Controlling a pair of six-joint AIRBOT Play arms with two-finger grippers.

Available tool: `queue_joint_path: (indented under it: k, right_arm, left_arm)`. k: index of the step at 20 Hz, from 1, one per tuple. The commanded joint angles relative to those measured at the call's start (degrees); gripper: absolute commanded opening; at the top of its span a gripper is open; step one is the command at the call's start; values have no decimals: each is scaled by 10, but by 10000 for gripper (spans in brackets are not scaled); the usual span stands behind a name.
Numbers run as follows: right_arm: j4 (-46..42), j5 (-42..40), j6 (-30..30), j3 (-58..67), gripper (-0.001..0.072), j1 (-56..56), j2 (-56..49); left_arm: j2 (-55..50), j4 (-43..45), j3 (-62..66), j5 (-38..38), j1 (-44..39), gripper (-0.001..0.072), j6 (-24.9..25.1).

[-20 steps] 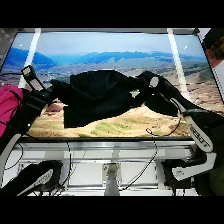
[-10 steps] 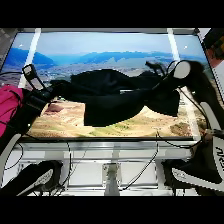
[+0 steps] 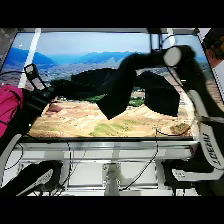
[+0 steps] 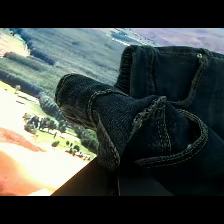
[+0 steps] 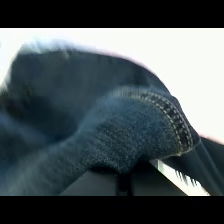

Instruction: Fold the clothes and pants, and hang the long-sleeved shirts on hangers.

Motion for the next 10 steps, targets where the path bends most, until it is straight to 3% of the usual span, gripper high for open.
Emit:
queue_joint_path:
  k: [1,2,3,7,8,9,10]
  right_arm:
    - [5,-225,-14,32,216,76,-75]
    - [0,-232,-14,42,353,92,-88]
    - [-20,-222,-18,51,416,105,-95]
    - [-52,-96,-71,73,400,101,-92]
    - [-53,-35,-71,86,367,90,-92]
    - [-53,35,-71,98,146,77,-92]
    - [-51,98,-67,108,20,63,-92]
  left_arm:
    - [0,-2,1,0,-12,20,0]
    - [0,-2,1,0,-13,20,0]
    - [0,-2,1,0,-12,20,0]
    - [0,-2,1,-5,-12,20,0]
    - [0,-2,1,-5,-12,20,0]
    - [0,-2,1,-5,-12,19,0]
    - [0,-2,1,-5,-12,20,0]
